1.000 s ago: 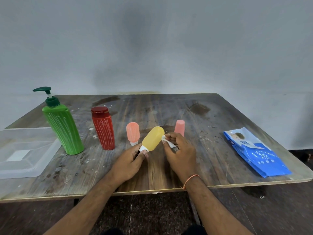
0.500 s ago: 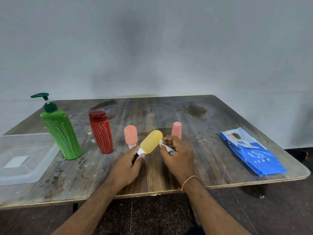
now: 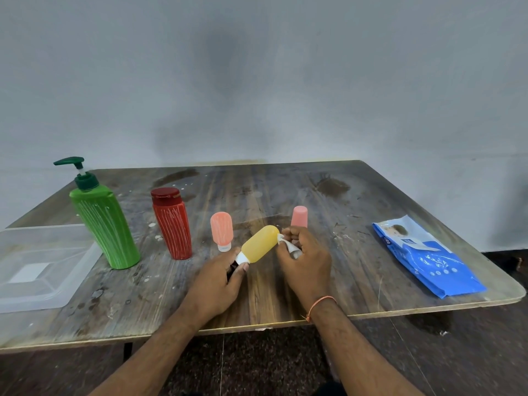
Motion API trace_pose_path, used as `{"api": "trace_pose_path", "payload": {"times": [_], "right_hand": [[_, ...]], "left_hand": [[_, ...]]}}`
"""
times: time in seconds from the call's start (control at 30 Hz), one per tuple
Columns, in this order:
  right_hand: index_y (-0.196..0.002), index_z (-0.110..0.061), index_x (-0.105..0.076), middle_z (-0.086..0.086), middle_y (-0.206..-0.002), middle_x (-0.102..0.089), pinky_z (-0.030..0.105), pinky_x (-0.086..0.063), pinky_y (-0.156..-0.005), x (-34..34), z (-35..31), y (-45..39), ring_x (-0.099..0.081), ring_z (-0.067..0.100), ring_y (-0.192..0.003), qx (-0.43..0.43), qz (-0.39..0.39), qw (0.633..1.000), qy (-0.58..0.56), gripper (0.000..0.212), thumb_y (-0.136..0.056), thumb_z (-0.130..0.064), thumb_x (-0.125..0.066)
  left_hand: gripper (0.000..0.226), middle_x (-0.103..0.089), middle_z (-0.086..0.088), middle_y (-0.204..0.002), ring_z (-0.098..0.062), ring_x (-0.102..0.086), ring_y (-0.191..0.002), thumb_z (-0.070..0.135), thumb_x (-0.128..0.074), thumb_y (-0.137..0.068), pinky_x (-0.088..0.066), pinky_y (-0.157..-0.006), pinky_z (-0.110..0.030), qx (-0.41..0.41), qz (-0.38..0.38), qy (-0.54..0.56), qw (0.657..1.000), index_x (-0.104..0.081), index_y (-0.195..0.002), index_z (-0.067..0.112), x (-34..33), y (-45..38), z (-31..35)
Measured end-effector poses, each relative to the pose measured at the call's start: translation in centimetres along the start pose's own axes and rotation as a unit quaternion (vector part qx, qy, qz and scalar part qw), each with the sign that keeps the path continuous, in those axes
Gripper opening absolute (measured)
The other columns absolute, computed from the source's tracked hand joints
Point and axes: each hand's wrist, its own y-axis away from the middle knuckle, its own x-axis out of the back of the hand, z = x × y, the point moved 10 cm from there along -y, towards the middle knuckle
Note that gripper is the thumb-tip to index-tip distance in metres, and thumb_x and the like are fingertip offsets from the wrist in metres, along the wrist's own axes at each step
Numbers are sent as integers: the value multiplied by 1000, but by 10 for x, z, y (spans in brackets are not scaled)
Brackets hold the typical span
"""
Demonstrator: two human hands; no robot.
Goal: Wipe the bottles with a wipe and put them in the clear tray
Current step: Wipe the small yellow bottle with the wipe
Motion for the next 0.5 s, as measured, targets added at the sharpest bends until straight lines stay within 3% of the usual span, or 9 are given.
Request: {"api": "trace_pose_path", "payload": {"times": [0.17, 0.33, 0.5], "right_hand": [[-114, -27, -73, -17, -105, -74, 16, -58, -82, -6, -5, 2, -70, -1, -97, 26, -29, 999, -17, 25, -91, -21, -82], [-116, -28, -72, -17, -105, -74, 21, -59, -82, -1, -1, 1, -69, -1, -97, 5, -1, 1000, -15, 26, -92, -21, -82], [-121, -29, -72, -19, -107, -74, 15, -58, -83, -4, -6, 3, -69, -4, -99, 21, -18, 999, -26, 33, -90, -21, -82]], "left_hand": [[47, -67, 13, -124, -5, -60, -106, 42, -53, -106, -53, -90, -32, 9, 4, 15, 1000, -51, -151, 29, 1, 0, -2], [45, -67, 13, -118, -3, -60, -100, 39, -54, -106, -43, -79, -18, -2, 8, 15, 1000, -52, -150, 29, 1, 0, 2], [48, -68, 10, -126, -5, -60, -107, 41, -54, -106, -46, -86, -24, -1, 7, 12, 1000, -51, -152, 28, 1, 0, -1]]}}
